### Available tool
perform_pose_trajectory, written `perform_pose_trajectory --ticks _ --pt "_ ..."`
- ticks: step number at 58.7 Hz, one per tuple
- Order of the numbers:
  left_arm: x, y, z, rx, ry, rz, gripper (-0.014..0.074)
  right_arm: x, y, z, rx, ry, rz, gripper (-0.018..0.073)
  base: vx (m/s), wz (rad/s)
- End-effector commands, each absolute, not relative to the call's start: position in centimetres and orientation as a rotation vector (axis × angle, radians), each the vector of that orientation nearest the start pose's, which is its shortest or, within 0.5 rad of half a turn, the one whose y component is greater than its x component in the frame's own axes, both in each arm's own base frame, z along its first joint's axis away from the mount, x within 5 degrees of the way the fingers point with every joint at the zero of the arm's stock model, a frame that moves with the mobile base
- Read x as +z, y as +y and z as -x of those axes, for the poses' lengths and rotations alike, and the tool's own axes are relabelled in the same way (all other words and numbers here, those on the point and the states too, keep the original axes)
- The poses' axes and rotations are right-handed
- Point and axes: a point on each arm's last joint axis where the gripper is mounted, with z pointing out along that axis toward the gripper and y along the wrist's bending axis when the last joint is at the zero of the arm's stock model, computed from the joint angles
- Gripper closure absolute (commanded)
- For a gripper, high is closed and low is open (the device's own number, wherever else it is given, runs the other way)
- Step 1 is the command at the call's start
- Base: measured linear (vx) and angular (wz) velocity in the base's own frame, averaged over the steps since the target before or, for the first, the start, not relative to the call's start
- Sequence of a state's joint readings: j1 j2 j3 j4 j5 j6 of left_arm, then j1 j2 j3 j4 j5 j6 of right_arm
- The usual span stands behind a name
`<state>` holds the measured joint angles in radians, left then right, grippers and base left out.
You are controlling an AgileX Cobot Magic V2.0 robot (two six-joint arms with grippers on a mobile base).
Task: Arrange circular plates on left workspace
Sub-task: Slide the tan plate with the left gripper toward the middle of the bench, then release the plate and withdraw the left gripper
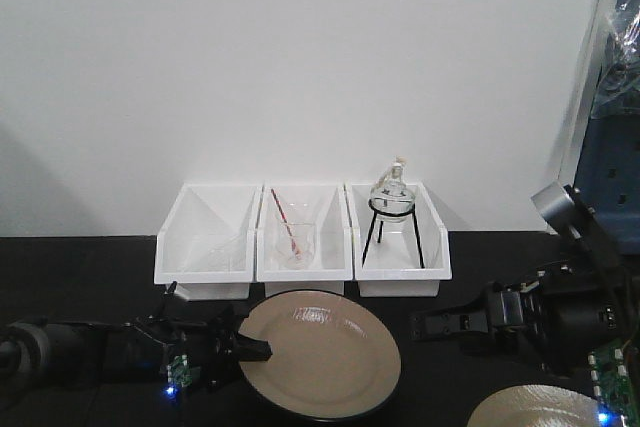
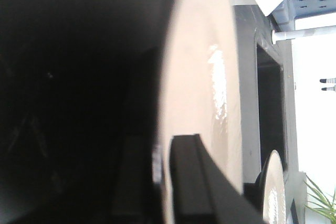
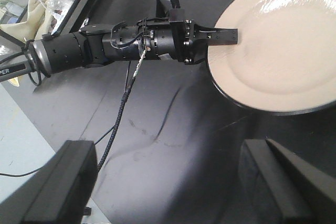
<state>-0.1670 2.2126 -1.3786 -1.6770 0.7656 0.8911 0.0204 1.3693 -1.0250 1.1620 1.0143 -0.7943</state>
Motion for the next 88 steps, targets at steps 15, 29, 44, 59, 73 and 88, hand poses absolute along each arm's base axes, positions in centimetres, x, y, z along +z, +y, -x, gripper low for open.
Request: perform_pose_trajectory --ticks 15,29,44,59,73,88 --pt "17.6 -13.6 -43.8 -1.458 2.207 0.254 -0.0021 34.5 7.7 -26.3 1.134 2.138 0.357 -0.0034 0.00 0.00" --pt "17.3 -10.6 -43.7 -1.441 2.269 0.164 0.0012 34.0 7.6 -26.1 1.089 2.184 0.415 -0.0034 0.00 0.00" --pt "17.8 -6.2 -42.9 -1.526 2.342 0.168 0.0104 34.2 6.9 -25.5 0.953 2.242 0.388 -0.0034 0.00 0.00" --pt "22.9 -2.7 -40.7 -1.395 2.351 0.010 0.0401 35.6 1.9 -24.3 0.842 2.266 0.053 -0.0034 0.00 0.00" --pt "27.9 -2.9 -35.3 -1.281 2.265 -0.168 0.0605 35.6 -2.9 -23.7 0.772 2.256 -0.197 -0.0034 0.00 0.00" --pt "28.9 -3.7 -28.2 -1.186 2.279 -0.237 0.0599 33.8 -5.4 -24.3 0.554 2.353 -0.279 -0.0034 0.00 0.00"
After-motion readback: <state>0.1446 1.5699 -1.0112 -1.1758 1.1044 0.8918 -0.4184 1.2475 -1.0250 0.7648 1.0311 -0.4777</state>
